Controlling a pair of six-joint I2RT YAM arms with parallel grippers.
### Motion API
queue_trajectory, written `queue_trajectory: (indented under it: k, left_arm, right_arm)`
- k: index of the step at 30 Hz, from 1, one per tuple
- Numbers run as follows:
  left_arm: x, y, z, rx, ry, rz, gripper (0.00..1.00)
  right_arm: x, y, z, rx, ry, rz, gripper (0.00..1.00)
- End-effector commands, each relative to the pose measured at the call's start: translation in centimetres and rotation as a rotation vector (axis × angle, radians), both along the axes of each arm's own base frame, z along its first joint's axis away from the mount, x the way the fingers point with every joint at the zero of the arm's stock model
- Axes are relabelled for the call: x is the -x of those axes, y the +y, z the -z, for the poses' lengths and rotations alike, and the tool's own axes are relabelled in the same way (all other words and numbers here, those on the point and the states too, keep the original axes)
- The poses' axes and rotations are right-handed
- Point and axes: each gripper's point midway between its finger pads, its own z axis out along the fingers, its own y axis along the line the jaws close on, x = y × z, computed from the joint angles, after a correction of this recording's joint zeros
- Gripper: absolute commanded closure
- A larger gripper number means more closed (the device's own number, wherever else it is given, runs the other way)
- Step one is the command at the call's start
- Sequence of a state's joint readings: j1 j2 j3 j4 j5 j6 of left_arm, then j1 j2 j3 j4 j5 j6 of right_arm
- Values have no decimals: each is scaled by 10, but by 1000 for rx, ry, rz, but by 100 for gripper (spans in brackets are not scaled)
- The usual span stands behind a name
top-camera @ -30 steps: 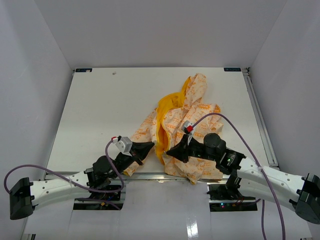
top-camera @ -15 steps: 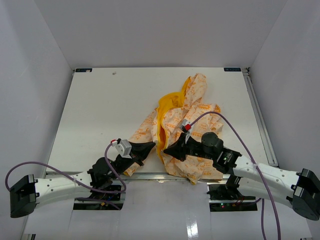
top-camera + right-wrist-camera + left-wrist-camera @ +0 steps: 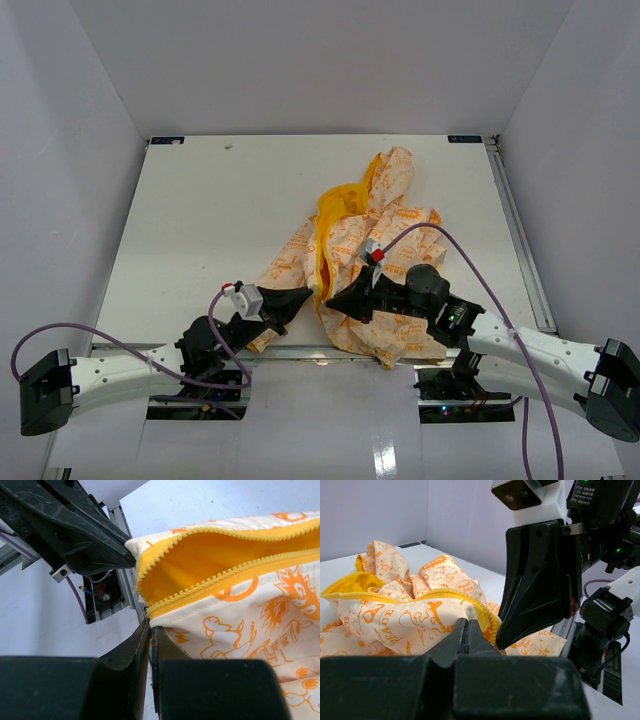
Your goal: Zip up the jacket
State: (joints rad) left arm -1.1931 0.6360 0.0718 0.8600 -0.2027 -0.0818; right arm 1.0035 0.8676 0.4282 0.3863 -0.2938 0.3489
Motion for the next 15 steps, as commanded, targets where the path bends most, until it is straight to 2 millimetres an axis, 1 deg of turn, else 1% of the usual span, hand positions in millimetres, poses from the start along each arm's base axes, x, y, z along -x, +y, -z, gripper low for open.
queue_trajectory:
  k: [1, 8, 15]
  left_arm:
    - [9, 0, -11, 39, -44, 46, 100]
    - [21, 2, -14, 60, -68, 102, 100]
    - [25, 3, -12, 58, -71, 118, 100]
  right_arm:
    - [13, 1, -39, -125, -123, -79, 92]
    - [22, 0, -47, -156, -145, -133, 92]
    - [20, 2, -50, -161, -142, -121, 92]
